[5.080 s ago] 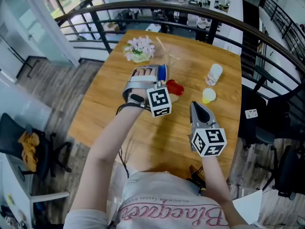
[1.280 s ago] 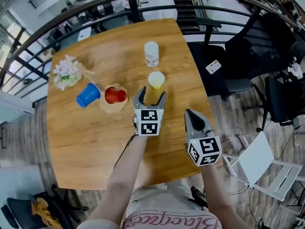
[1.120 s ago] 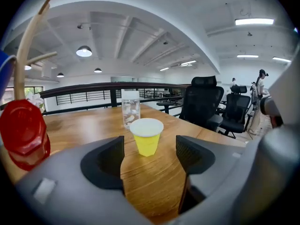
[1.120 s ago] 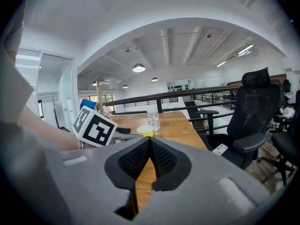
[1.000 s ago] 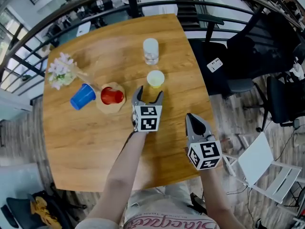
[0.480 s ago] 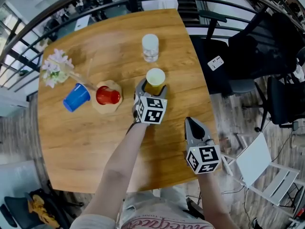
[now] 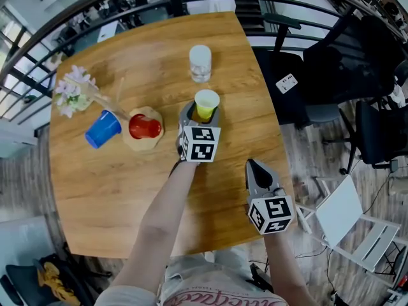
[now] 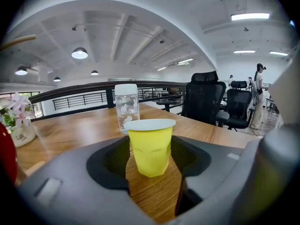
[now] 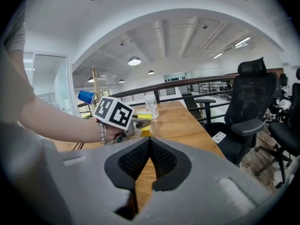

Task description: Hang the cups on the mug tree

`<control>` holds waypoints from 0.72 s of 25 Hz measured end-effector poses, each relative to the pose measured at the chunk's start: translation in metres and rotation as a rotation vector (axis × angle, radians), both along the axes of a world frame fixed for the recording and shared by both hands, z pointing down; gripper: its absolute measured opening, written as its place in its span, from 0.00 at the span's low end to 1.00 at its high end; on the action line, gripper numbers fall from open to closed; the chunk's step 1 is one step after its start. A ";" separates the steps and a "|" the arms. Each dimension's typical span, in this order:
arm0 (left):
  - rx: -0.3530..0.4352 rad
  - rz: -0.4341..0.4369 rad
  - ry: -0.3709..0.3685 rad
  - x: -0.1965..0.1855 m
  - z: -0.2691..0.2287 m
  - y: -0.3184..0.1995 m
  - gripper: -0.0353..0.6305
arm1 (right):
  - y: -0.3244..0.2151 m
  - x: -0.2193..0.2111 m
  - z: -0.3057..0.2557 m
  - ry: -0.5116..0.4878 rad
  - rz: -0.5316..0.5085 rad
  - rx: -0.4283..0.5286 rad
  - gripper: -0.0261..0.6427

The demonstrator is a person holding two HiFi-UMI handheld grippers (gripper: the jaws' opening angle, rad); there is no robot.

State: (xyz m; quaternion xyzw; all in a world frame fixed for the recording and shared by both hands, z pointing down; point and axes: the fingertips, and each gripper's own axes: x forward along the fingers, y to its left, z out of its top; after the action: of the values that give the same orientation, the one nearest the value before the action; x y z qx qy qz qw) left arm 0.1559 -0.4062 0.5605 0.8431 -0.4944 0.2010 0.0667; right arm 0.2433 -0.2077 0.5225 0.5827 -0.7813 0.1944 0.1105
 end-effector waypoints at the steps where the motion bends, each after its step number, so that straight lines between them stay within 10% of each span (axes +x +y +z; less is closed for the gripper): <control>1: 0.004 0.002 0.004 0.000 -0.003 0.002 0.46 | 0.001 0.000 -0.001 0.001 0.001 0.002 0.04; 18: 0.105 0.035 0.092 -0.003 -0.084 0.047 0.48 | -0.007 -0.017 -0.066 -0.023 -0.029 0.132 0.04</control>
State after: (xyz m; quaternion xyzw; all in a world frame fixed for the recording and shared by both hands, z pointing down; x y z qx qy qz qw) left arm 0.1531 -0.3588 0.4764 0.8623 -0.4859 0.1369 0.0416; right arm 0.2265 -0.2143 0.4562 0.5750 -0.8021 0.1476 0.0655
